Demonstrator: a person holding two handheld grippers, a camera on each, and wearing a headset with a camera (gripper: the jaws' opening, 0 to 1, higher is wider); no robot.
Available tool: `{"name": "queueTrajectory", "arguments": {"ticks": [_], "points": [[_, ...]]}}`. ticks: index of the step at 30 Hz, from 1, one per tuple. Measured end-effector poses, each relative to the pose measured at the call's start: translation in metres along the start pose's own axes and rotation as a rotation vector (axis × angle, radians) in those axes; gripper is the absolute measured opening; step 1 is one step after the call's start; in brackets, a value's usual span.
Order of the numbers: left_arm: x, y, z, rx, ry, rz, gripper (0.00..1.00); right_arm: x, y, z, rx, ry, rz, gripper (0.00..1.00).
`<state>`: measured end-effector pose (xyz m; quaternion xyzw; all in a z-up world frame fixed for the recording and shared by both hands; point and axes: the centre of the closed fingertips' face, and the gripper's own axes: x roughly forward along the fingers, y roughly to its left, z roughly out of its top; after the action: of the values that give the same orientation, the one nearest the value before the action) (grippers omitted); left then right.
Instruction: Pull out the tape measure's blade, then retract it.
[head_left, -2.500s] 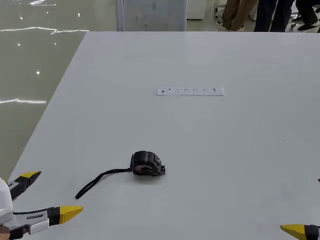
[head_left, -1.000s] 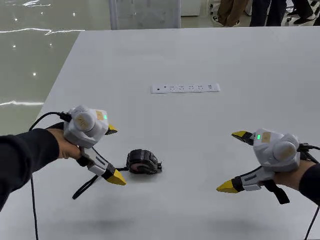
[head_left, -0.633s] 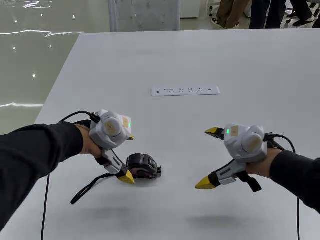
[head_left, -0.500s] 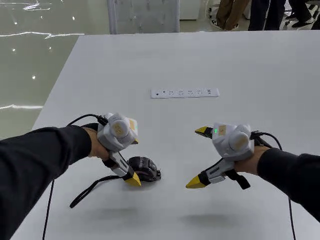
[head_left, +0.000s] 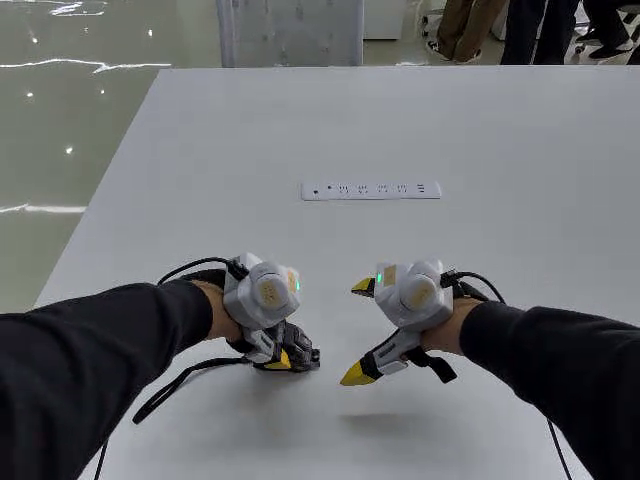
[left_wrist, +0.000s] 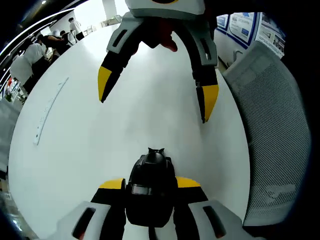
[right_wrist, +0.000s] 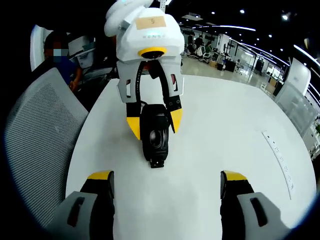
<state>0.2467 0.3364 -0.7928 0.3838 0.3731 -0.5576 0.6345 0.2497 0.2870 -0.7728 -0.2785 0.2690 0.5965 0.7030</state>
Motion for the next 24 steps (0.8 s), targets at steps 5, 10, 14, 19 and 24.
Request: {"name": "queueTrajectory", "arguments": {"ticks": [5,10,14,19,24], "points": [[-0.003,0.002,-0.003,0.020,0.019,-0.006,0.32,0.010,0.000,0.003,-0.010,0.003,0.022,0.79],[-0.004,0.002,-0.004,0.013,0.020,-0.018,0.32,0.024,0.001,0.005,-0.021,0.006,0.041,0.74],[-0.004,0.002,-0.005,-0.001,0.009,-0.023,0.32,0.037,0.003,0.000,-0.002,0.030,0.039,0.66],[-0.004,0.003,-0.006,-0.013,-0.001,-0.030,0.33,0.049,0.008,-0.003,-0.025,0.035,0.046,0.51],[-0.002,0.002,-0.006,-0.032,-0.010,-0.033,0.34,0.054,0.013,-0.011,-0.034,0.070,0.067,0.36]]}}
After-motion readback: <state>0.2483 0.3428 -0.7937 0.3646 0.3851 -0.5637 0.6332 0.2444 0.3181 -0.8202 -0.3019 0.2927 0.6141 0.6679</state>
